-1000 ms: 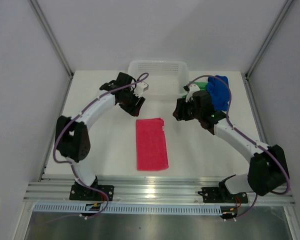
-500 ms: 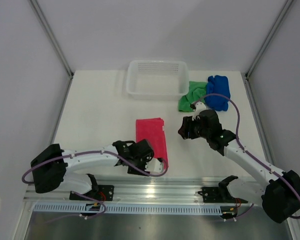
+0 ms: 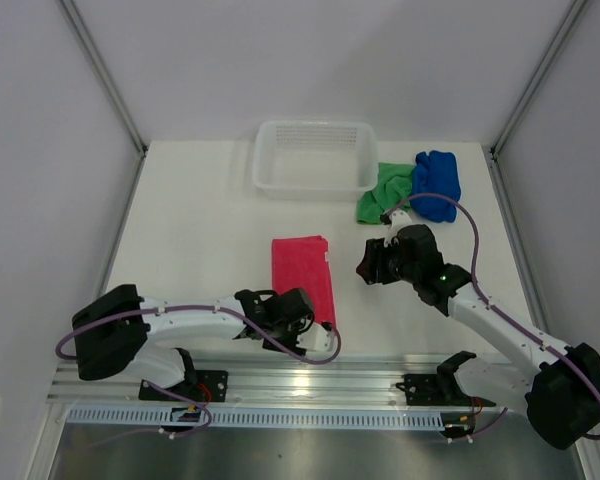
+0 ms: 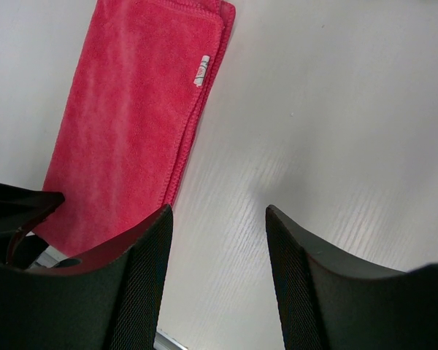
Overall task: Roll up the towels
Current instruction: Fold the towel
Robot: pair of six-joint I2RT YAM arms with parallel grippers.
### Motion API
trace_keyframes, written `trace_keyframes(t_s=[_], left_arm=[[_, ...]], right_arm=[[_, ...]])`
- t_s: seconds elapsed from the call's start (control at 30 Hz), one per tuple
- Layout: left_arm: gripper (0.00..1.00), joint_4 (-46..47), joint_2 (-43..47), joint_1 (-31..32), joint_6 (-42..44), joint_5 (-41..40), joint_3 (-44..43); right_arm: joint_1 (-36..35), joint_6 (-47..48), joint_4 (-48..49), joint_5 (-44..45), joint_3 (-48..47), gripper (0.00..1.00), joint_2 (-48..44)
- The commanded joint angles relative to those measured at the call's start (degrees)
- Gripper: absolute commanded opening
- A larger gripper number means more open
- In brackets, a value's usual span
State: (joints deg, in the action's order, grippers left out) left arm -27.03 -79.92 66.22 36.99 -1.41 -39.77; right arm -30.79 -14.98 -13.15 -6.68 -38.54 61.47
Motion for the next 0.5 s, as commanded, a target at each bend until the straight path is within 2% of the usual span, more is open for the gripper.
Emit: trace_keyframes(t_s=[0.0,0.23,0.37,0.43,0.47], left_arm=[[0.65,-1.01,0.37,0.32,-1.66,0.97,1.27],[0.66,-3.12,2.05,0.41,-3.07,5.62,1.01],[0.65,-1.99,2.31,0.41,-3.33,4.93,2.14],[0.58,-0.58,1.61,0.41,-3.33,2.74,2.76],[0.43,0.21,0.74,0.32,-3.50,1.95,3.11]], right_arm=[[-0.24,0.22,-0.21,0.96,-0.65,0.57,-0.83],[-0.24,1.10,-0.74,0.00,-1.36,0.57,0.66],[-0.24,2.41,-0.39,-2.01,-1.62,0.57,0.49],[-0.24,3.90,0.14,-3.07,-1.53,0.57,0.14],[-0.33,4.43,0.23,-4.21,-1.62,0.57,0.05]])
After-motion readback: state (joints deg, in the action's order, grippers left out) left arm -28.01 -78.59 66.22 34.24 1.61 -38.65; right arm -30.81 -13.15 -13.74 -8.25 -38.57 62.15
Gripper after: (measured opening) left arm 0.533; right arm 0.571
